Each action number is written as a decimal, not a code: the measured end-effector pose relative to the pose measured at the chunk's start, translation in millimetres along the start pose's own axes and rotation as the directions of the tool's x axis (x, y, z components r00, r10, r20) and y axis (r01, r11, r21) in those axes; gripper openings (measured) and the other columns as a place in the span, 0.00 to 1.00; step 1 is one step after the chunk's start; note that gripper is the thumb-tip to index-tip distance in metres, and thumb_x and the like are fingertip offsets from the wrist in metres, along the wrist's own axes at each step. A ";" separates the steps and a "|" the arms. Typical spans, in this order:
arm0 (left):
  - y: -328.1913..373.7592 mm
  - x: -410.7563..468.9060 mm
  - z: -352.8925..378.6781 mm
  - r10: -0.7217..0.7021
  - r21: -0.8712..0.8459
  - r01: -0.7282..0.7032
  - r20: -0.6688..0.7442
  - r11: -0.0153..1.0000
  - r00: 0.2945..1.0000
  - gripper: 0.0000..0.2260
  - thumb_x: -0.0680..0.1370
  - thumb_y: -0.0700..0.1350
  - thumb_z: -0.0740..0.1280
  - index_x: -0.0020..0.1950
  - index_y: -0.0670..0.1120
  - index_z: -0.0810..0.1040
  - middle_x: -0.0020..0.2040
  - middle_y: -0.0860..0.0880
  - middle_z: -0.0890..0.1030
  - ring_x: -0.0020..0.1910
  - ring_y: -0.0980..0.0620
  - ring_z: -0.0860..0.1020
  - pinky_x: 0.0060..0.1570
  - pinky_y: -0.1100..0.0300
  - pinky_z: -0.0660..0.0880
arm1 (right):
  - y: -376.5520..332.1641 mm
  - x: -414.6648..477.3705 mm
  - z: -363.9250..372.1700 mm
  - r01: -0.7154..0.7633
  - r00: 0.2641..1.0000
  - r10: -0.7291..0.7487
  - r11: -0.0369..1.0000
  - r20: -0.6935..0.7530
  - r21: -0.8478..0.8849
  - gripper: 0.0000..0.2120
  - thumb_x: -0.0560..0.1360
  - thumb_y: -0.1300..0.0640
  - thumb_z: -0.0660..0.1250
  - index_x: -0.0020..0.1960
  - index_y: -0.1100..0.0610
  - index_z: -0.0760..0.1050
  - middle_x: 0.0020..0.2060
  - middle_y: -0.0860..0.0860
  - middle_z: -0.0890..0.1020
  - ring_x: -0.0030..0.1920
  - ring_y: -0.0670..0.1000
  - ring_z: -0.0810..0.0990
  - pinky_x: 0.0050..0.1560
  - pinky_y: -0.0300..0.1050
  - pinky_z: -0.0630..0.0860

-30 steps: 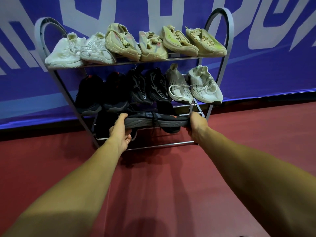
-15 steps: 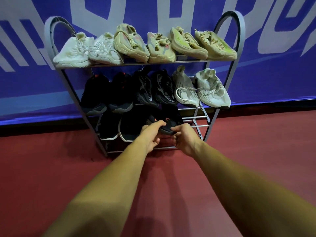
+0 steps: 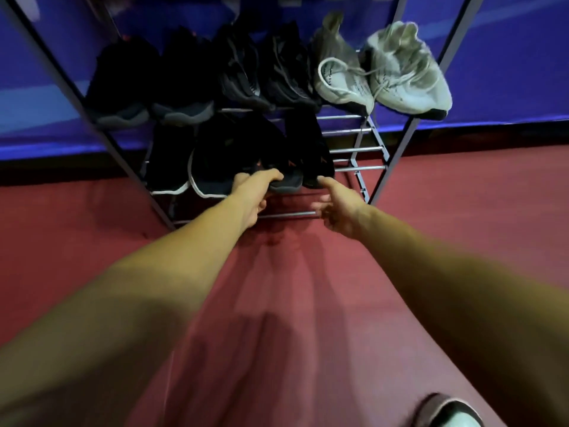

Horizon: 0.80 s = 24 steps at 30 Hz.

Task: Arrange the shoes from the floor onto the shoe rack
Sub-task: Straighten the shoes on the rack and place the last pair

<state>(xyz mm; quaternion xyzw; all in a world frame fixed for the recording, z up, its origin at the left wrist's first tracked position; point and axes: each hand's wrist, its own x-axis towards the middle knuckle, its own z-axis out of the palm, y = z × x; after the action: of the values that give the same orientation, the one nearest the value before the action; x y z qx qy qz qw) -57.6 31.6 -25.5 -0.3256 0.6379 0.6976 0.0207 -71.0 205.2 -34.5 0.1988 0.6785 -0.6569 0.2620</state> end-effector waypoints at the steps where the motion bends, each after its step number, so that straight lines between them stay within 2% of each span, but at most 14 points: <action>1: -4.6 0.7 1.8 0.005 -0.008 -0.005 -0.005 1.000 1.000 0.24 0.65 0.52 0.77 0.58 0.45 0.78 0.46 0.47 0.82 0.40 0.52 0.76 0.28 0.63 0.67 | -5.6 2.5 -2.2 0.029 0.999 -0.027 0.999 -0.038 0.040 0.16 0.78 0.43 0.67 0.49 0.56 0.74 0.38 0.54 0.82 0.21 0.45 0.73 0.31 0.38 0.63; 3: -13.1 -0.3 5.4 0.007 -0.028 -0.007 -0.004 1.000 1.000 0.28 0.65 0.55 0.77 0.62 0.47 0.78 0.52 0.47 0.84 0.43 0.51 0.77 0.31 0.61 0.68 | -15.6 7.0 -4.2 0.078 0.995 -0.071 0.992 -0.076 0.095 0.10 0.79 0.48 0.66 0.48 0.55 0.75 0.33 0.53 0.78 0.19 0.44 0.71 0.28 0.35 0.62; 6: -26.3 1.9 7.2 -0.043 -0.052 0.044 0.008 0.998 0.999 0.32 0.61 0.56 0.77 0.62 0.46 0.77 0.52 0.48 0.83 0.43 0.52 0.76 0.26 0.63 0.66 | -21.0 12.5 -5.4 0.080 0.993 -0.070 0.991 -0.093 0.104 0.05 0.79 0.54 0.66 0.47 0.55 0.74 0.32 0.52 0.76 0.24 0.45 0.71 0.22 0.31 0.62; 10: -38.6 7.3 5.8 -0.092 -0.095 0.095 0.041 0.991 0.995 0.21 0.68 0.46 0.76 0.58 0.48 0.75 0.48 0.50 0.80 0.38 0.54 0.74 0.26 0.62 0.64 | -19.5 16.9 -7.6 0.049 0.996 -0.043 0.996 -0.073 0.081 0.06 0.80 0.54 0.65 0.46 0.55 0.73 0.32 0.52 0.76 0.21 0.44 0.70 0.24 0.33 0.62; 13: -35.9 9.1 5.4 -0.099 -0.145 0.107 0.058 0.984 0.993 0.19 0.69 0.41 0.75 0.58 0.49 0.75 0.47 0.50 0.80 0.36 0.54 0.73 0.25 0.62 0.64 | -18.1 19.6 -8.1 0.053 0.997 -0.048 0.994 -0.054 0.093 0.08 0.82 0.54 0.61 0.46 0.56 0.73 0.29 0.52 0.78 0.23 0.46 0.73 0.26 0.35 0.63; 16: -28.8 9.5 2.6 -0.096 -0.192 0.112 0.088 0.975 0.991 0.19 0.68 0.41 0.74 0.56 0.50 0.74 0.45 0.51 0.80 0.34 0.56 0.74 0.24 0.64 0.64 | -17.8 21.7 -6.1 0.074 0.997 -0.069 0.988 -0.039 0.138 0.07 0.83 0.53 0.62 0.49 0.55 0.74 0.27 0.51 0.72 0.29 0.48 0.75 0.31 0.39 0.64; 18: -23.8 9.8 0.2 -0.095 -0.215 0.115 0.101 0.970 0.990 0.18 0.68 0.41 0.73 0.55 0.50 0.74 0.41 0.52 0.80 0.31 0.56 0.75 0.24 0.64 0.63 | -18.9 23.9 -4.4 0.082 0.996 -0.075 0.985 -0.049 0.149 0.07 0.82 0.52 0.64 0.49 0.55 0.74 0.26 0.50 0.69 0.29 0.47 0.74 0.30 0.38 0.64; 22: -14.8 14.4 -5.5 -0.091 -0.228 0.103 0.063 0.968 0.994 0.11 0.69 0.37 0.71 0.49 0.47 0.75 0.35 0.52 0.79 0.32 0.54 0.73 0.32 0.60 0.65 | -19.8 28.2 -0.1 0.081 0.994 -0.067 0.979 -0.081 0.185 0.07 0.81 0.59 0.64 0.44 0.56 0.72 0.17 0.45 0.70 0.28 0.46 0.73 0.26 0.36 0.64; 24: -11.7 15.6 -7.8 -0.085 -0.237 0.098 0.067 0.967 0.994 0.09 0.70 0.36 0.71 0.45 0.47 0.75 0.34 0.52 0.79 0.33 0.54 0.73 0.38 0.59 0.67 | -20.5 30.7 0.1 0.117 0.988 -0.091 0.970 -0.127 0.215 0.08 0.80 0.63 0.63 0.43 0.56 0.72 0.18 0.45 0.72 0.29 0.45 0.73 0.22 0.32 0.63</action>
<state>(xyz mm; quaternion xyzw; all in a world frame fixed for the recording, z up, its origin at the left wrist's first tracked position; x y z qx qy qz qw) -61.4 20.7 -43.1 -0.3349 0.5324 0.7768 0.0314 -107.7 201.6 -37.3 0.2287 0.6245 -0.7287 0.1633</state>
